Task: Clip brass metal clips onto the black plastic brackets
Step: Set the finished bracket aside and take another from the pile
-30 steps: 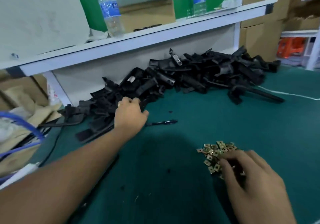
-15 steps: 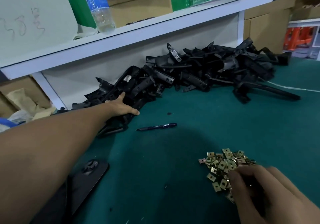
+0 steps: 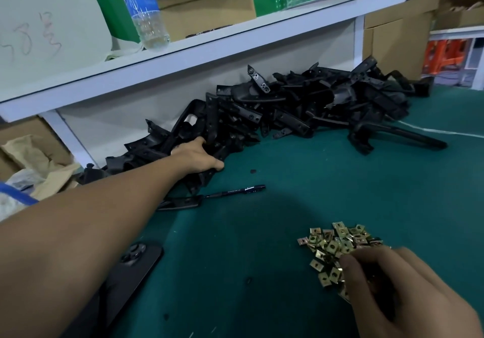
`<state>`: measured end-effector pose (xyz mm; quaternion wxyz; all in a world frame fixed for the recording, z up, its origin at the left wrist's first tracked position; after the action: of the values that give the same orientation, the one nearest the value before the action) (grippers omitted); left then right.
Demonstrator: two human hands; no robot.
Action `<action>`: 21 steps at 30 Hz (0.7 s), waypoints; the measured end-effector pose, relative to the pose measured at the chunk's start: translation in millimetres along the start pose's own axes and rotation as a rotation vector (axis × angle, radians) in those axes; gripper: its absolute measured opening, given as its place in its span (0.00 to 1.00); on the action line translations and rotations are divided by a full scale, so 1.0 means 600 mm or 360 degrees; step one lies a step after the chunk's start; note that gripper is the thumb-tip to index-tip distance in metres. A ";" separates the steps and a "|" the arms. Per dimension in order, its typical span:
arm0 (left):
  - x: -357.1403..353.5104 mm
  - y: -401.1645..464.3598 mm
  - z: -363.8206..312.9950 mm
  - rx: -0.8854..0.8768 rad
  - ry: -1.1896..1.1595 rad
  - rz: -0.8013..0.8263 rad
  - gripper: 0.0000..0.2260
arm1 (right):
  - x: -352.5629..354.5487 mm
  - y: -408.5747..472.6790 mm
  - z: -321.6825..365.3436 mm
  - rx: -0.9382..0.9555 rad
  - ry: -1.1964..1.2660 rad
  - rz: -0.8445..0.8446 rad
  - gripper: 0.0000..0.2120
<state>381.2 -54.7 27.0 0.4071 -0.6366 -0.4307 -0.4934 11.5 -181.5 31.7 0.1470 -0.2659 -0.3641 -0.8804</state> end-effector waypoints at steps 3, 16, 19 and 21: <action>0.003 -0.020 -0.011 -0.0074 -0.0028 -0.0167 0.47 | -0.025 -0.094 -0.067 0.0017 0.0344 0.0123 0.09; -0.003 -0.192 -0.055 -0.0559 -0.0447 -0.0048 0.31 | -0.019 -0.116 -0.081 -0.0084 0.0467 0.0222 0.10; -0.011 -0.242 -0.055 -0.0696 -0.0683 0.0111 0.26 | -0.017 -0.118 -0.082 -0.0069 0.0453 0.0212 0.09; -0.001 -0.272 -0.046 -0.0797 -0.0677 0.0054 0.24 | -0.015 -0.120 -0.080 -0.0081 0.0467 0.0228 0.08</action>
<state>218.2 -32.1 46.8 0.1469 -0.8129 -0.3608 -0.4330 -31.2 -165.3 -42.4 0.2541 -0.1635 -0.2964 -0.9060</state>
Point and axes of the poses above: each hand's wrist, its own y-axis towards the middle knuckle, its own x-axis out of the back of the hand, z = x × y, the point moved 1 cm from there along y, towards the middle knuckle, and after that the axes turned 2 degrees about z, right-handed, at the moved point
